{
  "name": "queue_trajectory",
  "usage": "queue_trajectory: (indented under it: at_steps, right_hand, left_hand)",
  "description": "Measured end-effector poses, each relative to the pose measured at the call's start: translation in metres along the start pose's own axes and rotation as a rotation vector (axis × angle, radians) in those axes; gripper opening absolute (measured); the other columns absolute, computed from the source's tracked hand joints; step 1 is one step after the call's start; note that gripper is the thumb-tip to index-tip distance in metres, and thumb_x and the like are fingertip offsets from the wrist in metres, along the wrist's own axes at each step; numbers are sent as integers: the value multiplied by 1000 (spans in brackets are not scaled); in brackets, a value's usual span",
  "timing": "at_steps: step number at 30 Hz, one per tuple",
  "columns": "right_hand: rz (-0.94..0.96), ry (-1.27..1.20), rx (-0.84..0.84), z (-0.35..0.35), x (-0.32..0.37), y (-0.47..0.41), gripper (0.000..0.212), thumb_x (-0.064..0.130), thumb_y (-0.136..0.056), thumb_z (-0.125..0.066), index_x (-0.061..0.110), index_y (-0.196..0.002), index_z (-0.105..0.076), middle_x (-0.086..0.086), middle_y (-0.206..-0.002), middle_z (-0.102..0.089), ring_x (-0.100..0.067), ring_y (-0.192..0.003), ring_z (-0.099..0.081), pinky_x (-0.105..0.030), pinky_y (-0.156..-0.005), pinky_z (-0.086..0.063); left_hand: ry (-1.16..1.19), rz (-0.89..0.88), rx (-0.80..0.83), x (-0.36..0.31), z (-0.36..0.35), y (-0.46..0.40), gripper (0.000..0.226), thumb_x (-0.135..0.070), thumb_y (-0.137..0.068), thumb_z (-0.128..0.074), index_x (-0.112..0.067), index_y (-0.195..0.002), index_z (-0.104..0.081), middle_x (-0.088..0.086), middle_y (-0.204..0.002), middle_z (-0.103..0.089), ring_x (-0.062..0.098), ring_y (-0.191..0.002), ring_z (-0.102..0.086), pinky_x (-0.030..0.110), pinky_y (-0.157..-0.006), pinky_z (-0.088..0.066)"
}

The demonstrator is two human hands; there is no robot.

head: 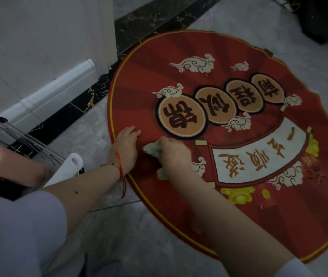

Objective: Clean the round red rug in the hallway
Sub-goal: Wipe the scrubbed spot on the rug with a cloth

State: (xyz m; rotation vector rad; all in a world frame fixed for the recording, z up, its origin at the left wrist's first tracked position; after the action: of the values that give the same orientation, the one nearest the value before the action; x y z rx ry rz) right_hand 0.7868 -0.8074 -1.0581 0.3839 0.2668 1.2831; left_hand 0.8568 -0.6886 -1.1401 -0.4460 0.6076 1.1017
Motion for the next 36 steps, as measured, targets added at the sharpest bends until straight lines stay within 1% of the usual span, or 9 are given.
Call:
queue_trajectory:
  at_steps: [3, 10, 13, 16, 18, 21, 25, 31, 36]
  right_hand:
    - [-188, 42, -120, -2, -40, -19, 27, 8, -92, -51, 9, -119, -55, -10, -121, -57, -26, -113, -52, -32, -86, -45]
    - [-210, 70, -177, -37, -37, -30, 26, 10, -89, -56, 5, -114, -53, -9, -112, -60, -25, -106, -57, -34, -92, -44]
    - [-200, 19, -175, -45, -18, -18, 23, 9, -95, -42, 4, -112, -56, -11, -110, -62, -28, -104, -58, -37, -90, -44]
    - [-77, -5, -209, -51, 23, 6, 14, 18, -73, -72, 7, -82, -70, -7, -78, -67, -21, -75, -66, -27, -68, -49]
    - [112, 22, -171, -43, 51, 23, 23, 32, -53, -83, 15, -63, -71, 2, -60, -64, -9, -60, -63, -19, -58, -44]
    - [200, 54, -115, -33, 39, 28, 16, 20, -86, -58, 15, -99, -67, -4, -99, -65, -19, -97, -59, -29, -80, -42]
    - [-11, 262, -123, -12, -25, -4, 28, 15, -91, -52, 11, -119, -56, -8, -118, -59, -26, -114, -48, -34, -93, -36]
    - [11, 344, -85, -22, -19, 5, 29, 10, -94, -39, 8, -118, -55, -11, -118, -57, -29, -115, -46, -37, -98, -33]
    - [132, 301, -101, -38, 18, 29, 32, 10, -96, -34, 6, -120, -55, -13, -125, -52, -31, -118, -43, -39, -98, -32]
  left_hand:
    - [30, 19, -47, 3, -3, 2, 35, -5, -99, -36, -3, -126, -59, 18, -139, -47, 36, -133, -37, 39, -114, -25]
    - [26, -1, -45, 7, -5, 3, 37, -1, -93, -39, -2, -124, -60, 19, -135, -51, 39, -128, -42, 45, -110, -31]
    - [2, -5, -38, 6, -3, 3, 35, 2, -96, -40, -2, -126, -58, 19, -138, -49, 37, -131, -39, 41, -112, -27]
    - [-20, -2, -27, 4, -1, 1, 36, 3, -96, -40, -2, -127, -57, 19, -139, -47, 37, -132, -37, 41, -113, -27]
    - [-10, -1, -22, 2, 0, 0, 36, 3, -96, -39, -1, -126, -57, 20, -139, -47, 37, -132, -37, 42, -113, -27]
    - [-1, 17, -18, 2, 1, -2, 36, 2, -97, -38, 0, -127, -57, 19, -140, -46, 36, -133, -36, 41, -114, -26]
    - [27, 27, -18, 2, 1, 0, 36, 0, -97, -38, -1, -127, -57, 18, -140, -46, 36, -134, -36, 37, -114, -23]
    - [59, 27, 11, 6, 1, 2, 42, -12, -92, -33, -1, -123, -60, 20, -136, -49, 37, -129, -41, 32, -110, -23]
    - [38, 31, 8, 5, 3, 1, 33, 0, -97, -41, 0, -124, -59, 20, -138, -47, 38, -131, -39, 35, -112, -23]
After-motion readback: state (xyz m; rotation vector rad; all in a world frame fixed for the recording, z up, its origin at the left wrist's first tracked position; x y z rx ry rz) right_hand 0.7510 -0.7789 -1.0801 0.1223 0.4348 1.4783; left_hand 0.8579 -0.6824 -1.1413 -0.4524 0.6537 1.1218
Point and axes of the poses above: each hand's wrist, its own y-axis away from the middle knuckle, its own z-axis out of the back of the hand, x = y × z, the point moved 5 cm from there along -y, towards the middle knuckle
